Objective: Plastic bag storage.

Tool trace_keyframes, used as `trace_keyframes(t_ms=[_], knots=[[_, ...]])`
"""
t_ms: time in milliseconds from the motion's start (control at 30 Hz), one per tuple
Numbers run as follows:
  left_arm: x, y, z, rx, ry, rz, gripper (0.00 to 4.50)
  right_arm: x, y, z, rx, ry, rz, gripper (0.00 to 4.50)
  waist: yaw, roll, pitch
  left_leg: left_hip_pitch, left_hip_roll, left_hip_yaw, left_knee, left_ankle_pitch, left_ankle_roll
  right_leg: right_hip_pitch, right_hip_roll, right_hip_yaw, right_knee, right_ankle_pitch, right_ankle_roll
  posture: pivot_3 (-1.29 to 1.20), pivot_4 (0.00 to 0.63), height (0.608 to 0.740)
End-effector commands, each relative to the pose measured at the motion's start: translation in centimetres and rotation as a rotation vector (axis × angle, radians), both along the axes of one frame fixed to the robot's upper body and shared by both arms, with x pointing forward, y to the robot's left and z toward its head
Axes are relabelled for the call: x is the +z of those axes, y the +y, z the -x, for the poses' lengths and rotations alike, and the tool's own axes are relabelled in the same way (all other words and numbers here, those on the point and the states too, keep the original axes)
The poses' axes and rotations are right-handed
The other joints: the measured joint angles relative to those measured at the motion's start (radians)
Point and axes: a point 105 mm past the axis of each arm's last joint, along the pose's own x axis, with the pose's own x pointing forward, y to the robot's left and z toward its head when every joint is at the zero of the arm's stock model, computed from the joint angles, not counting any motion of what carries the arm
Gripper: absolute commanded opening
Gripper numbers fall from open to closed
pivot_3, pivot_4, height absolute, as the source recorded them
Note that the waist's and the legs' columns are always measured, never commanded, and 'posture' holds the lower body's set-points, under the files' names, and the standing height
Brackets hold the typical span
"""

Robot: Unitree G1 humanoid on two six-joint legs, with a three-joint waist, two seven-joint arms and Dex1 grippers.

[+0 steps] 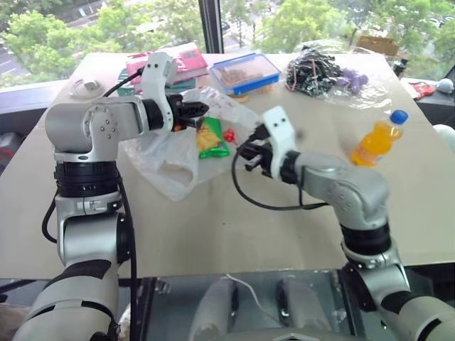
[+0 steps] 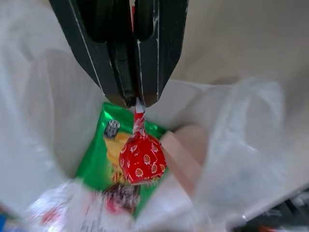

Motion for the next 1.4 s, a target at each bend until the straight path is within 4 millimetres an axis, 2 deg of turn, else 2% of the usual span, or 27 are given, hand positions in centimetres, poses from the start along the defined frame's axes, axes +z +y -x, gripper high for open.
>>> trace_keyframes(t_ms=[33,133,333,433,500,533,600,733,800,900,933,1000,1033,1067,1100,1167,1233,1300,1400], knots=[[2.3,-0.2,1.3,-0.052,-0.076,0.027,0.0,0.1,1.6,-3.0,-0.031,-0.057,0.023,0.08,-0.003,0.0,0.0,0.0,0.0,0.0,0.0,0.001,-0.002,0.0,0.0,0.001,0.0,0.0,0.0,0.0,0.15,0.74],[1.8,0.0,1.8,-0.051,-0.067,0.017,0.0,0.3,2.9,-5.4,-0.063,-0.099,0.046,0.08,-0.007,0.0,0.0,0.0,-0.001,0.001,-0.001,0.001,-0.002,-0.001,0.0,0.001,0.0,0.0,0.0,0.0,0.15,0.74],[1.2,0.2,1.7,-0.033,-0.057,0.018,0.0,-0.4,4.8,-8.0,-0.088,-0.163,0.107,0.08,-0.007,0.0,0.0,-0.001,0.0,0.0,-0.003,0.001,-0.003,-0.002,0.0,0.001,-0.001,0.0,0.0,0.0,0.15,0.74],[0.9,0.2,1.4,-0.022,-0.052,0.023,0.0,0.0,4.4,-8.6,-0.072,-0.233,0.156,0.97,-0.003,0.0,0.0,-0.001,-0.001,0.0,-0.003,0.001,-0.003,-0.002,-0.001,0.001,-0.002,0.0,0.0,0.0,0.15,0.74],[0.7,0.4,1.2,-0.009,-0.045,0.026,0.0,0.9,3.5,-8.7,-0.076,-0.299,0.188,1.98,-0.002,0.0,0.0,-0.001,-0.001,-0.001,-0.003,0.001,-0.003,-0.002,-0.002,0.0,-0.002,0.0,0.0,0.0,0.15,0.74],[0.5,0.5,1.0,-0.001,-0.042,0.027,0.0,1.3,3.0,-8.5,-0.073,-0.324,0.195,2.29,-0.002,0.0,0.0,-0.002,-0.002,-0.001,-0.003,0.001,-0.003,-0.002,-0.003,0.0,-0.002,0.0,0.0,0.0,0.15,0.74],[0.2,0.7,0.7,0.021,-0.034,0.028,0.0,2.5,1.9,-7.2,-0.044,-0.349,0.16,2.29,0.001,0.0,0.0,-0.002,-0.002,-0.001,-0.003,0.001,-0.003,-0.002,-0.003,0.0,-0.003,0.0,0.0,0.0,0.15,0.74],[0.0,0.8,0.1,0.041,-0.026,0.032,0.0,6.8,-1.3,-1.7,0.028,-0.4,0.021,2.29,0.0,0.0,0.0,-0.003,-0.002,-0.002,-0.004,0.001,-0.003,-0.002,-0.002,-0.001,-0.004,0.0,0.0,0.0,0.15,0.74],[-0.1,0.7,-0.1,0.04,-0.024,0.033,0.0,9.2,-3.6,0.7,0.002,-0.433,-0.048,2.29,-0.004,0.0,0.0,-0.004,-0.002,-0.002,-0.004,0.001,-0.003,-0.003,-0.002,-0.001,-0.003,0.0,0.0,0.0,0.15,0.74],[-0.2,0.5,-0.3,0.035,-0.02,0.036,0.0,10.7,-7.6,2.5,-0.123,-0.487,-0.038,2.29,-0.001,0.0,0.0,-0.002,-0.001,-0.001,-0.003,-0.001,0.001,-0.003,-0.002,0.0,-0.002,0.0,0.0,0.0,0.15,0.74],[-0.3,0.4,-0.3,0.033,-0.02,0.035,0.0,10.8,-9.5,2.6,-0.208,-0.487,-0.029,2.56,0.002,0.0,0.0,-0.002,-0.001,-0.002,-0.003,-0.001,0.002,-0.002,-0.002,-0.001,-0.001,0.0,0.0,0.0,0.15,0.74],[-0.4,0.2,-0.5,0.028,-0.018,0.037,0.0,10.5,-13.0,2.8,-0.378,-0.479,0.009,3.16,0.006,-0.001,0.0,-0.001,-0.001,-0.002,-0.002,-0.001,0.002,0.0,-0.002,-0.002,-0.001,0.0,0.0,0.0,0.15,0.74],[-0.5,0.2,-0.6,0.026,-0.019,0.036,0.0,10.3,-14.6,2.9,-0.463,-0.48,0.04,3.63,0.009,0.0,0.0,-0.001,-0.001,-0.002,-0.002,-0.001,0.002,0.0,-0.002,-0.002,-0.001,0.0,0.0,0.0,0.15,0.74],[-0.5,0.1,-0.7,0.024,-0.019,0.037,0.0,9.7,-17.1,2.7,-0.606,-0.467,0.082,3.89,0.012,0.0,0.0,-0.001,-0.001,-0.002,-0.001,-0.001,0.002,0.0,-0.002,-0.002,-0.001,0.0,0.0,0.0,0.15,0.74],[-0.6,0.0,-0.7,0.021,-0.019,0.038,0.0,9.1,-19.9,2.7,-0.759,-0.445,0.106,4.44,0.019,-0.001,0.0,-0.001,-0.002,-0.001,-0.001,-0.001,0.002,0.0,-0.003,-0.001,-0.001,0.0,0.0,0.0,0.15,0.74],[-0.6,-0.1,-0.8,0.016,-0.019,0.038,0.0,8.0,-23.4,3.3,-0.957,-0.421,0.152,4.44,0.025,0.0,0.0,-0.002,-0.002,-0.001,-0.001,-0.001,0.002,-0.001,-0.003,-0.001,-0.001,0.0,0.0,0.0,0.15,0.74],[-0.6,-0.1,-0.9,0.013,-0.021,0.036,0.0,7.4,-24.2,3.7,-0.985,-0.418,0.191,4.44,0.026,0.0,0.0,-0.002,-0.002,0.0,-0.001,-0.001,0.001,-0.001,-0.003,0.0,-0.001,0.0,0.0,0.0,0.15,0.74],[-0.6,-0.2,-1.0,0.01,-0.022,0.037,0.0,5.9,-26.1,4.4,-1.101,-0.342,0.154,4.44,0.02,0.0,0.0,-0.001,-0.001,0.0,-0.001,-0.001,0.001,-0.001,-0.002,0.0,-0.001,0.0,0.0,0.0,0.15,0.74],[-0.7,-0.3,-1.1,0.005,-0.022,0.034,0.0,4.3,-26.8,4.5,-1.14,-0.281,0.114,4.44,0.019,0.0,0.0,-0.001,0.0,0.001,-0.001,-0.001,0.002,-0.001,-0.001,0.0,0.0,0.0,0.0,0.0,0.15,0.74]])
